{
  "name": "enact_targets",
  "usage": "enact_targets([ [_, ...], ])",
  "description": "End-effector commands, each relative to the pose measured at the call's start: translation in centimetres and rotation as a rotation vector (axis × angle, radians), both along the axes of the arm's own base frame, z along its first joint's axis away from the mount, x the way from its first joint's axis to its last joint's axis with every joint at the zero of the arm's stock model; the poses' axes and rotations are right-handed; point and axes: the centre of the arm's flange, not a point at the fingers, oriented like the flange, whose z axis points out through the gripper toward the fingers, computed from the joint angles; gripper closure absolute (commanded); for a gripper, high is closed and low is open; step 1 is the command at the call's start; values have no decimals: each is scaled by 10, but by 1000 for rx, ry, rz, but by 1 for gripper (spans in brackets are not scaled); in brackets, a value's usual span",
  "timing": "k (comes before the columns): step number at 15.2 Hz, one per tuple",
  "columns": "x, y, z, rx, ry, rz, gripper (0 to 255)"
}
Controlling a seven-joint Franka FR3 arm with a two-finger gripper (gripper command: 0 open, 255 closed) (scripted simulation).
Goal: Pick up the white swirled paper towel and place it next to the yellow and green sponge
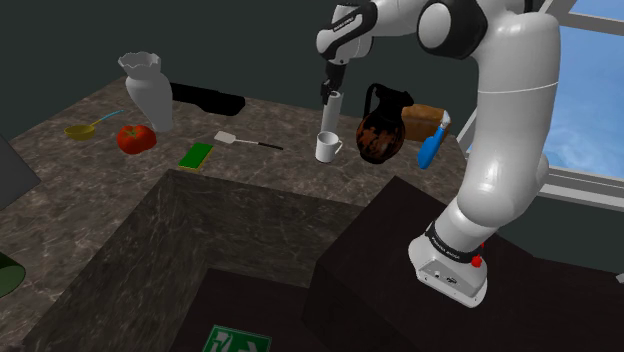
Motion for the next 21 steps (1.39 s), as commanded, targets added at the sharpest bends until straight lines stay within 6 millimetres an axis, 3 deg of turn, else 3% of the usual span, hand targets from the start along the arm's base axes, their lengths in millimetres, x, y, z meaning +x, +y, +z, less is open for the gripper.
enact_targets([
  [1, 0, -1, 8, -1, 0, -1, 255],
  [21, 0, -1, 113, -1, 0, -1, 255],
])
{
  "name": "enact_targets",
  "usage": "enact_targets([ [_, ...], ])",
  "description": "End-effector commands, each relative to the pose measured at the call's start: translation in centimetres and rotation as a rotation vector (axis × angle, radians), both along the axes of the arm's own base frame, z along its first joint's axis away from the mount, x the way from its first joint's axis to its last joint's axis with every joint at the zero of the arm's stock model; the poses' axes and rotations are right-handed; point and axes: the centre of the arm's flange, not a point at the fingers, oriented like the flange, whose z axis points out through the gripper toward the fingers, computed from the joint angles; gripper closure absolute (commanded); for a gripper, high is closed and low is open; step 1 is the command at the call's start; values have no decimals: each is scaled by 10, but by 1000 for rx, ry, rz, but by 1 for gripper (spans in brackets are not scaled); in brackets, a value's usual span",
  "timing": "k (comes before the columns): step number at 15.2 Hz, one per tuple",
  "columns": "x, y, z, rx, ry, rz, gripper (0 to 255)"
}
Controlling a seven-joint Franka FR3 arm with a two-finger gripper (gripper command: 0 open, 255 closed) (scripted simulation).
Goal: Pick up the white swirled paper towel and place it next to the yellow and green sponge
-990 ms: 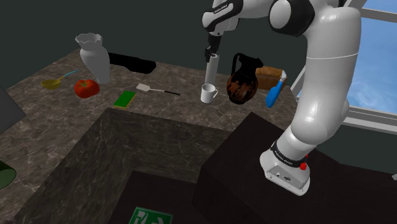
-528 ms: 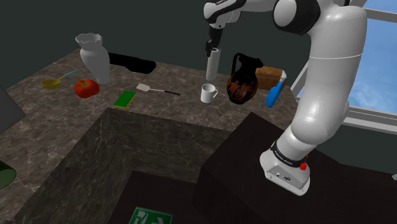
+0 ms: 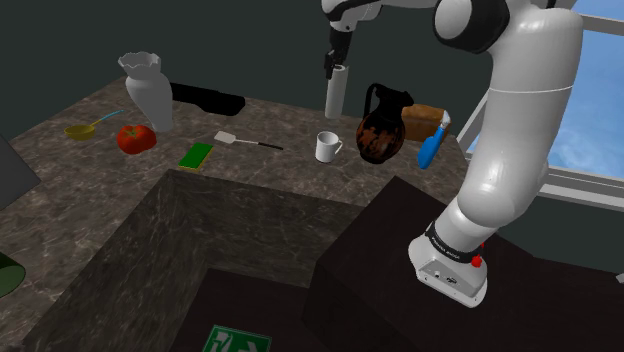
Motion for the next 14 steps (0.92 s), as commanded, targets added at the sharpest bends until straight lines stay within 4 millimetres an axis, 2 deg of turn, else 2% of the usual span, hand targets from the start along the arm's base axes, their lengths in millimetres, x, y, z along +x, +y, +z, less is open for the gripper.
enact_targets([
  [1, -2, -1, 11, 0, 0, 0, 255],
  [14, -2, -1, 80, 0, 0, 0, 255],
])
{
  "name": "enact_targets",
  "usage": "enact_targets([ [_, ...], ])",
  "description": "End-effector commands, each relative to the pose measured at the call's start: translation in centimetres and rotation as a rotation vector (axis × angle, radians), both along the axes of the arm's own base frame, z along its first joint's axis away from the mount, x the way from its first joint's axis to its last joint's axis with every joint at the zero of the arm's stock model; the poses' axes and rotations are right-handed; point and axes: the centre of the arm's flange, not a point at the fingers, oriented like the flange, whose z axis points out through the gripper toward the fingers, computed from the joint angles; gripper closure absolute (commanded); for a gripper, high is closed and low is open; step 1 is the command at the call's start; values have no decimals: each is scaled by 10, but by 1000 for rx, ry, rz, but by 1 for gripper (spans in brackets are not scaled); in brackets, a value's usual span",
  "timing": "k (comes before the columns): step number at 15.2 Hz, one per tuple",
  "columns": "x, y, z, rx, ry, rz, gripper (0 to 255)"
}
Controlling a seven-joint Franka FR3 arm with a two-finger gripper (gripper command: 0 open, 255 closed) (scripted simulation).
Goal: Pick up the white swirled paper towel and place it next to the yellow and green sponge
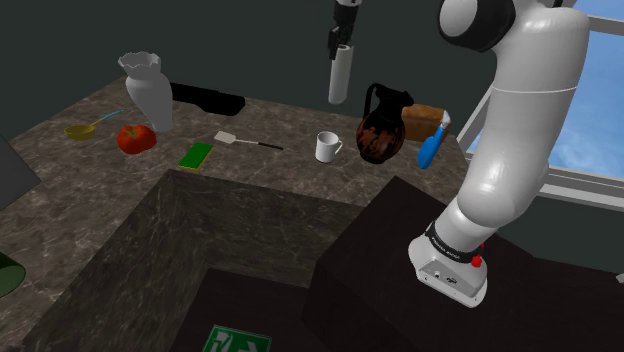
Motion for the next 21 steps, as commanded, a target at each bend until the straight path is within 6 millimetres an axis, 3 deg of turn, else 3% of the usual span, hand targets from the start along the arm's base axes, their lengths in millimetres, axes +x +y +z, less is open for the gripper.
enact_targets([
  [1, 0, 0, 12, 0, 0, 0, 255],
  [18, 0, 0, 100, 0, 0, 0, 255],
  [21, 8, 36, 86, 0, 0, 0, 255],
])
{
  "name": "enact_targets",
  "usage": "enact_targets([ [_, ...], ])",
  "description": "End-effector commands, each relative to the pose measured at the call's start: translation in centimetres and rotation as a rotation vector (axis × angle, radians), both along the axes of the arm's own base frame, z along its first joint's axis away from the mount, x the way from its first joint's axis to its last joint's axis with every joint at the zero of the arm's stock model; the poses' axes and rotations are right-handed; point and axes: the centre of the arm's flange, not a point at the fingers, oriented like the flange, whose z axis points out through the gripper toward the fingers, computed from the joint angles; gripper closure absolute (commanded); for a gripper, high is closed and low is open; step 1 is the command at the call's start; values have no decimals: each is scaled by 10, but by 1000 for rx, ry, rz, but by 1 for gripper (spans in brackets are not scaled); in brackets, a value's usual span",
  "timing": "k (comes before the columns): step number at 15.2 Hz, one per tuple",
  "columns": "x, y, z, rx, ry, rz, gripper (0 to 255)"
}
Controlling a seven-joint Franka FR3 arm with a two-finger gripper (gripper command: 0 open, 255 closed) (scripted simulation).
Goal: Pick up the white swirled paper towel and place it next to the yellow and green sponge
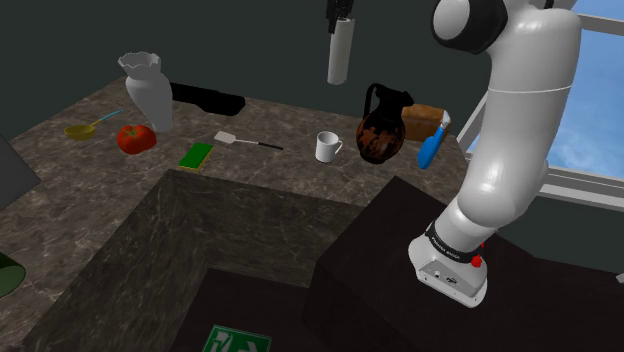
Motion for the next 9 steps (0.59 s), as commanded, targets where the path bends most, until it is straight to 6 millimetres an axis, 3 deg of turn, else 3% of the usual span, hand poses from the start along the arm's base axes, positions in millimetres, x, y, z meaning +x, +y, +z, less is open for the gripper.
enact_targets([
  [1, 5, 24, -6, 0, 0, -1, 255],
  [9, 25, 120, -44, 0, 0, -1, 255],
])
